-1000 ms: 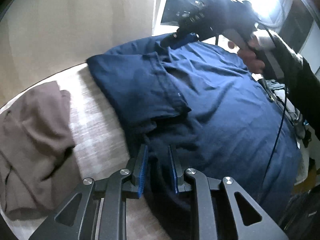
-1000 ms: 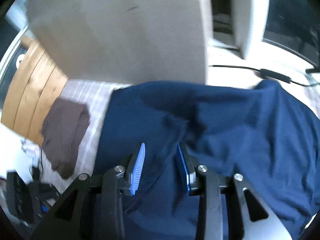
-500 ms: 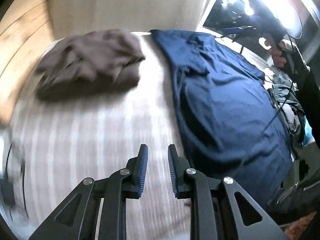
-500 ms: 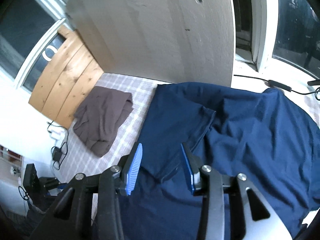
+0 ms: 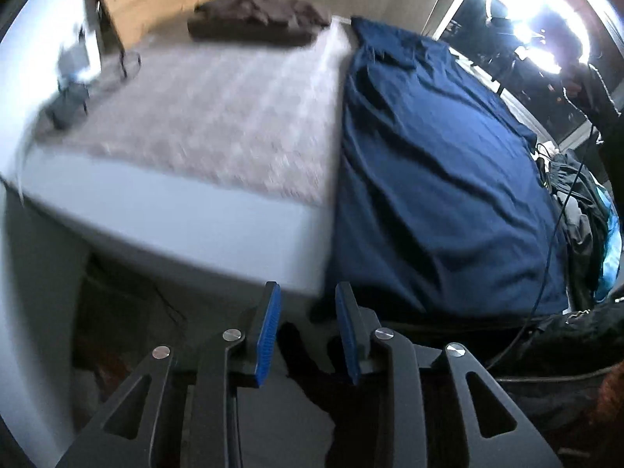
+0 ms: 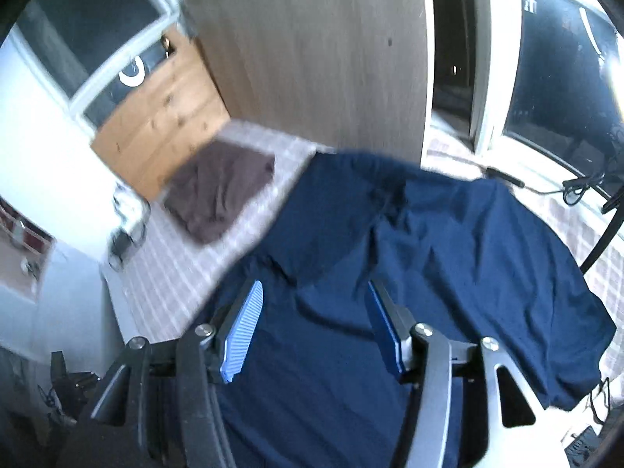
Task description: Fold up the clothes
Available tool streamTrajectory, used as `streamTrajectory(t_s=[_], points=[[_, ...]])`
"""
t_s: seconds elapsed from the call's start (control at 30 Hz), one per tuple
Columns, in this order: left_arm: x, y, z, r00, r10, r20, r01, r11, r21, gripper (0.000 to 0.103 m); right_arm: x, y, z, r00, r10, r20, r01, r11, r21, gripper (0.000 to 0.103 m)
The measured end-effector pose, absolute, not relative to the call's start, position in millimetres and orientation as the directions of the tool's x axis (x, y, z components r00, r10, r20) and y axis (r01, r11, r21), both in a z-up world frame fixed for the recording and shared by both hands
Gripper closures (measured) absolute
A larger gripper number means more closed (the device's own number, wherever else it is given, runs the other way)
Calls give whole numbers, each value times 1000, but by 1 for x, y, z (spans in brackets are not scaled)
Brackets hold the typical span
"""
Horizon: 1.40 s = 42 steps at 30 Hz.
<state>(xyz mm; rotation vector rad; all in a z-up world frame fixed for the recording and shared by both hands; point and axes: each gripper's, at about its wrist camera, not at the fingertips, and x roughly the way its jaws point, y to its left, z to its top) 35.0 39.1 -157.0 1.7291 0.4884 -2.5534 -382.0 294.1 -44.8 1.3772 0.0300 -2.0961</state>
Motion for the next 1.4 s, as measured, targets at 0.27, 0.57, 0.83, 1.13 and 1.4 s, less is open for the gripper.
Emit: streamTrajectory(t_s=[0.27, 0.57, 0.83, 1.13, 1.4], points=[[24, 46, -207, -335, 179, -925, 236, -935, -266, 75, -375, 260, -81, -191, -421, -887, 546, -796, 260, 49], [20, 39, -224, -347, 261, -901, 245, -902, -356, 89, -409, 199, -97, -197, -388, -900, 501, -829, 247, 48], [18, 49, -214, -336, 227, -914, 222, -924, -311, 98, -462, 104, -161, -126, -277, -952, 467, -864, 190, 48], [28, 52, -182, -374, 195, -907, 205, -936, -286, 98, -494, 69, -208, -74, -92, -993, 414, -909, 54, 48], [30, 54, -168, -393, 173, -903, 193, -944, -266, 98, -491, 75, -215, -91, -74, -993, 444, -896, 26, 50]])
